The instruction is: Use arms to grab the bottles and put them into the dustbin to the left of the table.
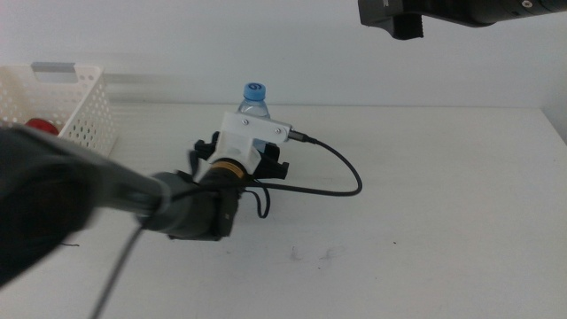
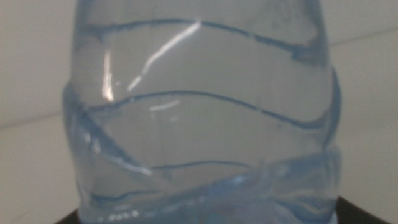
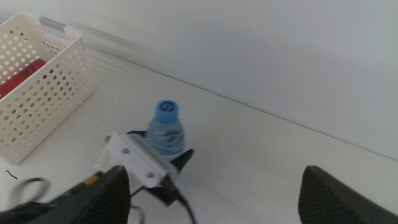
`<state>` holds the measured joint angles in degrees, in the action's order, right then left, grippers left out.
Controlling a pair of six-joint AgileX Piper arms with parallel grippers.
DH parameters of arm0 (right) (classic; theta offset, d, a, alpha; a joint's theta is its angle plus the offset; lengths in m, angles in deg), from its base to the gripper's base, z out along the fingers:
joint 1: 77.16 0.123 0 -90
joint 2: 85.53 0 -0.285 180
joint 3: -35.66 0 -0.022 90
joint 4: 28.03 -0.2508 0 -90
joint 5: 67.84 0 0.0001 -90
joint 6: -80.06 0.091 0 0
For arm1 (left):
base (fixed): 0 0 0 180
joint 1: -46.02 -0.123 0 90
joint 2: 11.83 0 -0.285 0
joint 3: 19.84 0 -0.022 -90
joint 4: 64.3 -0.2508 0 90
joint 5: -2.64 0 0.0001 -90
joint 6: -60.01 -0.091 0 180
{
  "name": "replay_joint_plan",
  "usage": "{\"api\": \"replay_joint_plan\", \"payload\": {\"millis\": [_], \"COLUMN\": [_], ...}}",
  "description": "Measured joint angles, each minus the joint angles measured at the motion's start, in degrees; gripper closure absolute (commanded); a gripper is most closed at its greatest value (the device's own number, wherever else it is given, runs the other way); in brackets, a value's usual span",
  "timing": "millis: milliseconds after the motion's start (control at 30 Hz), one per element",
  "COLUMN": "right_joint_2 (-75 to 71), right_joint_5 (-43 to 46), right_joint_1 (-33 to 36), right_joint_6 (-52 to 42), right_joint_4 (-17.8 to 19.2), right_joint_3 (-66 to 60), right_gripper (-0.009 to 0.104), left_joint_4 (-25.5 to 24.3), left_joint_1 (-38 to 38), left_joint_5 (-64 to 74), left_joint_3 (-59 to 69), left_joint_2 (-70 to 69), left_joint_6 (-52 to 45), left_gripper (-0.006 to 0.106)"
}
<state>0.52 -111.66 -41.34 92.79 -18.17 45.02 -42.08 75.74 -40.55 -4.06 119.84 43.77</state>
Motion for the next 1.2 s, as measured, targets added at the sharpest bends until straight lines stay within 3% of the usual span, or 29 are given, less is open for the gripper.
{"api": "replay_joint_plan", "payload": {"millis": [267, 500, 600, 633, 767, 933, 1033, 1067, 1200], "right_joint_2": [0.0, 0.0, 0.0, 0.0, 0.0, 0.0, 0.0, 0.0, 0.0], "right_joint_5": [0.0, 0.0, 0.0, 0.0, 0.0, 0.0, 0.0, 0.0, 0.0], "right_joint_1": [0.0, 0.0, 0.0, 0.0, 0.0, 0.0, 0.0, 0.0, 0.0], "right_joint_6": [0.0, 0.0, 0.0, 0.0, 0.0, 0.1, 0.1, 0.1, 0.1], "right_joint_4": [0.0, 0.0, 0.0, 0.0, 0.0, 0.0, 0.0, 0.0, 0.0], "right_joint_3": [0.0, 0.0, 0.0, 0.0, 0.0, 0.0, 0.0, 0.0, 0.0], "right_gripper": [0.012, 0.012, 0.012, 0.012, 0.012, 0.012, 0.012, 0.012, 0.012], "left_joint_4": [13.5, 19.4, 12.0, -7.7, -19.4, -22.6, -20.7, -17.6, -16.2], "left_joint_1": [1.1, -1.7, -6.4, -14.7, -25.8, -38.0, -42.5, -44.3, -44.4], "left_joint_5": [24.7, 37.2, 48.0, 69.2, 82.1, 88.5, 91.2, 92.7, 94.5], "left_joint_3": [9.5, 9.6, 7.8, -1.2, -12.9, -22.5, -25.6, -26.8, -26.9], "left_joint_2": [-29.2, -42.4, -44.9, -44.8, -41.6, -35.0, -30.6, -25.9, -21.7], "left_joint_6": [-16.8, -27.2, -24.9, -10.0, 0.4, 2.1, 2.1, 1.0, 0.8], "left_gripper": [0.102, 0.099, 0.094, 0.087, 0.086, 0.086, 0.086, 0.086, 0.086]}}
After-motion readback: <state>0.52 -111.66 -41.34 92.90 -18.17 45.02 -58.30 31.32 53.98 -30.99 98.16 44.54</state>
